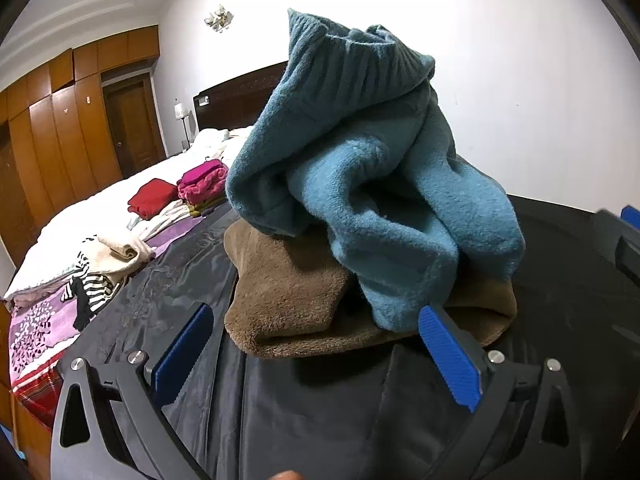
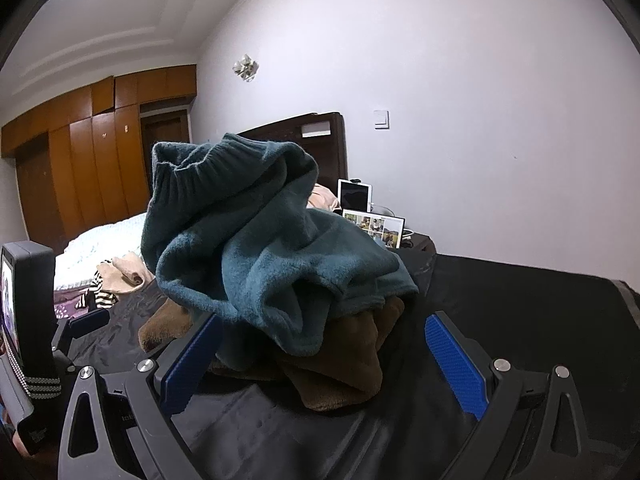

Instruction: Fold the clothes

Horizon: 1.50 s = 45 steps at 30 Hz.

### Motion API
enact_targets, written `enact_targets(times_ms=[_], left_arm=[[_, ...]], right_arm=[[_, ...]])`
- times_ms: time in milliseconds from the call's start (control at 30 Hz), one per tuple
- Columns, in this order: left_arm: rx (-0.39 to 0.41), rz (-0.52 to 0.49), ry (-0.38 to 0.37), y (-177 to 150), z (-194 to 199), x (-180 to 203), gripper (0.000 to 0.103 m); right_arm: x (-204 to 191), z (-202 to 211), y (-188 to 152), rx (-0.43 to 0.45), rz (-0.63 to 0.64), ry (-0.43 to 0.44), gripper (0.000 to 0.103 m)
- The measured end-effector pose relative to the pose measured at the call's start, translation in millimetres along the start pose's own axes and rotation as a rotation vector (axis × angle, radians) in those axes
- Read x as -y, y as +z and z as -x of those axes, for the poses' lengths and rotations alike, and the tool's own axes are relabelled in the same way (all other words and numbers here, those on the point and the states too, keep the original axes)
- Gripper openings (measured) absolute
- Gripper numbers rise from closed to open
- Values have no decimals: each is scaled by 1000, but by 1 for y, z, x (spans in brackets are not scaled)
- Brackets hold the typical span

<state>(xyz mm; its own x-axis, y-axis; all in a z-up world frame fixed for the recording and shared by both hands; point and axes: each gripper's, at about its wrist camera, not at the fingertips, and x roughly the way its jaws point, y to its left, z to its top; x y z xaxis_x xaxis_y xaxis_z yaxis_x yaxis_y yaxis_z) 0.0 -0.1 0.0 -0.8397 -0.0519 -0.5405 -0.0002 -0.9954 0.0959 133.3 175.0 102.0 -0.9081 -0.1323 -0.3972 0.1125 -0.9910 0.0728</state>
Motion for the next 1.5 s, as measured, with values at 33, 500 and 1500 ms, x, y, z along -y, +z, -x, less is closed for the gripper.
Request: enact_targets(times_ms=[33, 500, 1500], left_arm=[[1, 0, 2, 0, 0, -1, 103], [8, 4, 31, 0, -1, -10, 103], [-5, -12, 85, 3, -10, 3, 103]], right_arm=[[0, 0, 0, 2, 0, -2, 103], [-14, -10, 27, 55, 73, 28, 103], [25, -6, 24, 160, -29, 161, 103]])
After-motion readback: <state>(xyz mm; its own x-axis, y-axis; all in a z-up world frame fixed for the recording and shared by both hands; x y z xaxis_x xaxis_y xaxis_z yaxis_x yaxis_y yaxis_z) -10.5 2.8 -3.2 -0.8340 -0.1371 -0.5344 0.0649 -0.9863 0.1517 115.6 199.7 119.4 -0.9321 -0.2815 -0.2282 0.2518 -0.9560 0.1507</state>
